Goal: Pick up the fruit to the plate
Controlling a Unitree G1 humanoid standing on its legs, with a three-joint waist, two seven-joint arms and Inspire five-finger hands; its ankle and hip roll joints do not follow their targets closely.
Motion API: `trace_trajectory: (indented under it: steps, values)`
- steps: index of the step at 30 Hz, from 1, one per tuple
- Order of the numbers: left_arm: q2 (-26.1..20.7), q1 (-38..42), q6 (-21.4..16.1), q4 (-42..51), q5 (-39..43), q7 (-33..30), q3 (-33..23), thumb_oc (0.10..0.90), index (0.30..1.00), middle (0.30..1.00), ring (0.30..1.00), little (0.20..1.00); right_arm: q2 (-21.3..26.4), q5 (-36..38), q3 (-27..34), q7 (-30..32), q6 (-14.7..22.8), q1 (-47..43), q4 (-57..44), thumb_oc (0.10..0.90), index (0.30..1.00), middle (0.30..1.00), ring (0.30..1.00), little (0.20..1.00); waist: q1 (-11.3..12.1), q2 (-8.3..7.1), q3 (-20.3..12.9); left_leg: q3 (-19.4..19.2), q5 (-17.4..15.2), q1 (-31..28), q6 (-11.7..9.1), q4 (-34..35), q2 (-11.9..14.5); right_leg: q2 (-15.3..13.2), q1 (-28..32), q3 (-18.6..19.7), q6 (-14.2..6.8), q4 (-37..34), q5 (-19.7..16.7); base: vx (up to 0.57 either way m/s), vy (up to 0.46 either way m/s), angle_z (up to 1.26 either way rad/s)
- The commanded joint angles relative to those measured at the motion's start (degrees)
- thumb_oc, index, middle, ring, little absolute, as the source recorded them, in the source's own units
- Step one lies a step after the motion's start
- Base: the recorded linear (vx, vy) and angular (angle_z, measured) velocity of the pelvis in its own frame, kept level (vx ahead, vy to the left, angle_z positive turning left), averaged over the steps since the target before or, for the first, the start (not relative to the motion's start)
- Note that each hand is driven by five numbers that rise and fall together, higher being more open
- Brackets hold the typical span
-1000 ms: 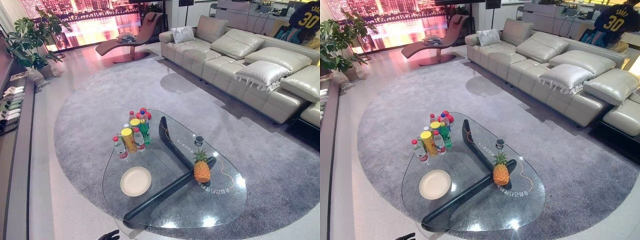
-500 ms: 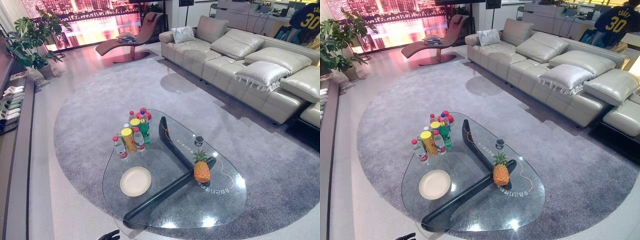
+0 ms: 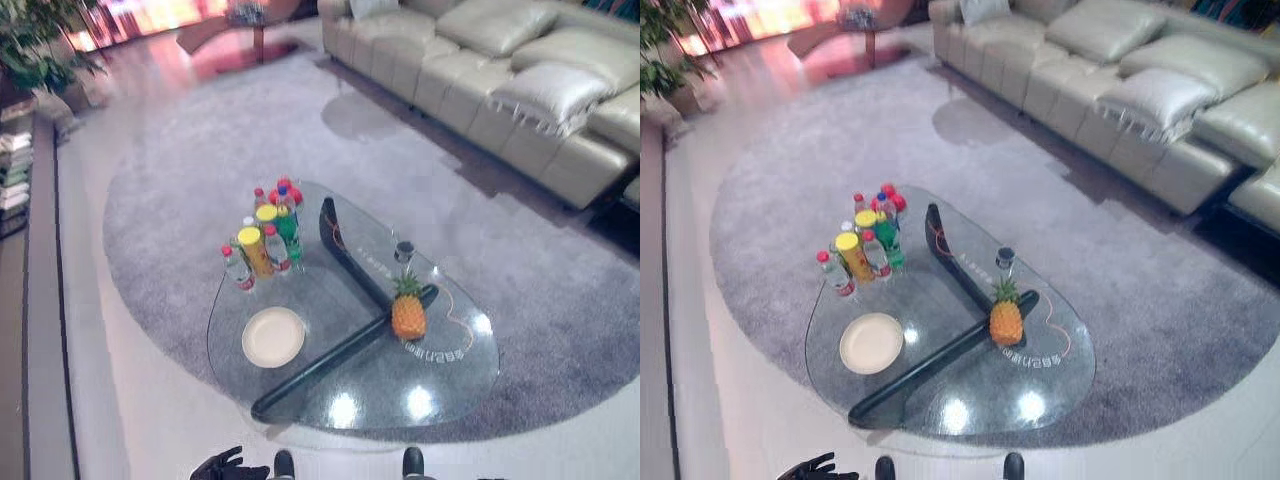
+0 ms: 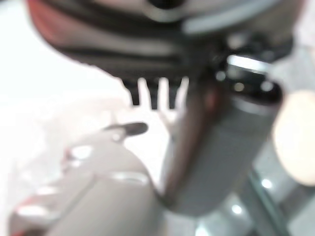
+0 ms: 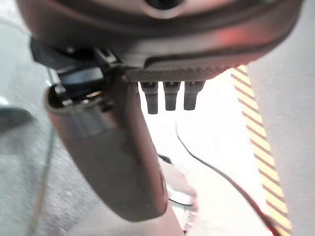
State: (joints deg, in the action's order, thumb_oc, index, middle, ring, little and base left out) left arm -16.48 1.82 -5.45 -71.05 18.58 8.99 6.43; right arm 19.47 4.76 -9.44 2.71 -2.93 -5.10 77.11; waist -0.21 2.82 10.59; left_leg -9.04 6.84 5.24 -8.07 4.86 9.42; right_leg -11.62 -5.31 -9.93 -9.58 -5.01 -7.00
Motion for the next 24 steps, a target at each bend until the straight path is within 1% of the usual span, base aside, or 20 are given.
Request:
trace_trajectory:
  steps: [1,3,7,9,10,11,14,15,16,17,18,20,21,24]
  values:
    - [-1.79,5.59,-0.93,-0.41,2.88,-1.36,1.46,0.800,0.900,0.900,0.900,0.900,1.32,2.75,-1.09,1.71,-0.20,-5.47,0.27,0.800,0.900,0.900,0.900,0.900,1.06,-1.37,7.86,2.60,-3.04,1.64,1.75,0.14,-0.84,-0.99,-2.31,-0.79,0.19,0.27,0.27,-0.16,-0.018,0.23]
    - [-2.22,6.58,-0.49,0.24,3.81,-1.52,1.86,0.800,0.900,0.900,0.900,0.900,1.63,3.39,-1.27,2.17,-0.62,-6.25,-0.36,0.800,0.900,0.900,0.900,0.900,0.93,-1.15,9.86,3.15,-2.68,3.83,2.06,0.14,-1.42,-0.70,-4.44,-0.38,0.31,0.57,-0.05,-0.09,-0.008,0.13]
    - [-2.53,7.53,-1.34,0.90,5.55,-0.97,2.64,0.800,0.900,0.900,0.900,0.900,2.77,3.82,-0.94,1.72,-0.19,-6.70,-1.11,0.800,0.900,0.900,0.900,0.900,0.95,-0.89,12.41,3.89,-2.31,6.14,2.23,0.14,-2.29,-0.65,-6.69,-0.27,0.45,1.03,-0.32,-0.03,-0.001,0.03]
    - [-2.63,8.65,-1.64,2.18,7.25,-0.25,3.35,0.800,0.900,0.900,0.900,0.900,3.69,4.53,-1.31,1.63,-0.07,-7.71,-1.72,0.800,0.900,0.900,0.900,0.900,1.27,-0.65,14.52,4.25,-1.50,8.06,2.21,0.14,-2.80,-0.68,-9.57,0.24,0.76,2.59,-0.24,0.00,0.000,0.00]
    - [-2.70,8.92,-1.72,2.46,7.64,-0.25,3.48,0.800,0.900,0.900,0.900,0.900,3.84,4.67,-1.37,1.72,-0.06,-7.96,-1.86,0.800,0.900,0.900,0.900,0.900,1.35,-0.61,14.96,4.43,-1.22,8.46,2.20,0.10,-2.91,-0.67,-10.22,0.41,0.84,3.04,-0.21,-0.05,-0.005,-0.02]
    - [-2.76,9.77,-1.71,3.40,8.91,-0.46,3.74,0.800,0.900,0.900,0.900,0.900,4.21,5.38,-1.59,2.11,-0.06,-8.72,-2.26,0.800,0.900,0.900,0.900,0.900,1.51,-0.62,16.31,5.02,-1.13,10.37,2.10,-1.68,-3.03,-0.76,-11.97,0.67,1.10,4.55,-0.04,-0.06,-0.009,-0.03]
    - [-2.87,10.86,-2.37,4.88,10.26,-0.78,4.33,0.800,0.900,0.900,0.900,0.900,4.90,6.94,-1.80,3.16,0.74,-10.07,-2.86,0.800,0.900,0.900,0.900,0.900,1.58,-0.67,18.01,5.88,-1.82,14.00,1.99,-5.62,-3.48,-0.79,-14.67,0.99,1.39,6.82,0.42,-0.04,-0.012,0.00]
    - [-2.97,11.35,-2.53,5.70,10.98,-1.09,4.57,0.800,0.900,0.900,0.900,0.900,5.03,7.60,-1.73,3.96,1.38,-10.60,-3.25,0.800,0.900,0.900,0.900,0.900,1.56,-0.73,18.60,6.13,-2.03,15.48,1.96,-6.89,-3.67,-0.83,-15.98,1.24,1.39,7.77,0.55,-0.07,-0.038,0.02]
    - [-3.33,12.19,-2.94,6.83,12.14,-1.90,4.79,0.800,0.900,0.900,0.900,0.900,5.37,8.29,-1.36,6.19,3.33,-11.43,-3.88,0.800,0.900,0.900,0.900,0.900,1.55,-0.99,19.20,6.33,-2.32,17.97,2.05,-8.76,-3.98,-0.98,-18.42,1.59,1.27,9.38,0.72,-0.06,-0.035,0.03]
    - [-3.33,12.19,-2.94,6.83,12.14,-1.90,4.79,0.800,0.900,0.900,0.900,0.900,5.37,8.29,-1.36,6.19,3.33,-11.43,-3.88,0.800,0.900,0.900,0.900,0.900,1.55,-0.99,19.20,6.33,-2.32,17.97,2.05,-8.76,-3.98,-0.98,-18.42,1.59,1.27,9.38,0.72,-0.07,-0.045,0.03]
    - [-3.82,13.03,-3.59,8.07,14.32,-3.24,4.82,0.800,0.900,0.900,0.900,0.900,5.68,9.39,-1.05,11.18,6.52,-12.19,-5.82,0.800,0.900,0.900,0.900,0.900,1.43,-1.38,19.20,6.36,-2.61,21.49,2.19,-11.02,-4.25,-1.11,-21.94,2.09,1.09,11.65,0.97,-0.04,-0.033,0.03]
    - [-4.33,13.65,-4.82,9.69,17.29,-5.50,4.37,0.800,0.900,0.900,0.900,0.900,5.87,9.86,0.13,16.04,10.04,-12.58,-8.91,0.800,0.900,0.900,0.900,0.900,1.08,-1.88,19.20,6.95,-3.23,26.15,2.29,-14.80,-4.74,-1.07,-26.23,2.98,0.94,14.51,1.27,-0.04,-0.041,0.04]
    - [-4.37,13.67,-4.99,9.87,17.56,-5.76,4.28,0.800,0.900,0.900,0.900,0.900,5.86,9.79,0.19,16.72,10.63,-12.64,-9.19,0.800,0.900,0.900,0.900,0.900,1.06,-1.91,19.20,6.95,-3.33,26.56,2.32,-15.16,-4.76,-1.06,-26.65,3.07,0.93,14.81,1.32,-0.02,-0.031,0.06]
    - [-4.37,14.13,-6.58,10.78,19.78,-8.32,3.26,0.800,0.900,0.900,0.900,0.900,5.50,9.69,0.77,20.95,13.16,-13.21,-12.18,0.800,0.900,0.900,0.900,0.900,0.64,-2.23,19.20,7.28,-4.09,30.19,2.28,-18.22,-4.84,-0.78,-30.21,3.72,0.91,17.17,1.74,0.00,-0.007,0.02]
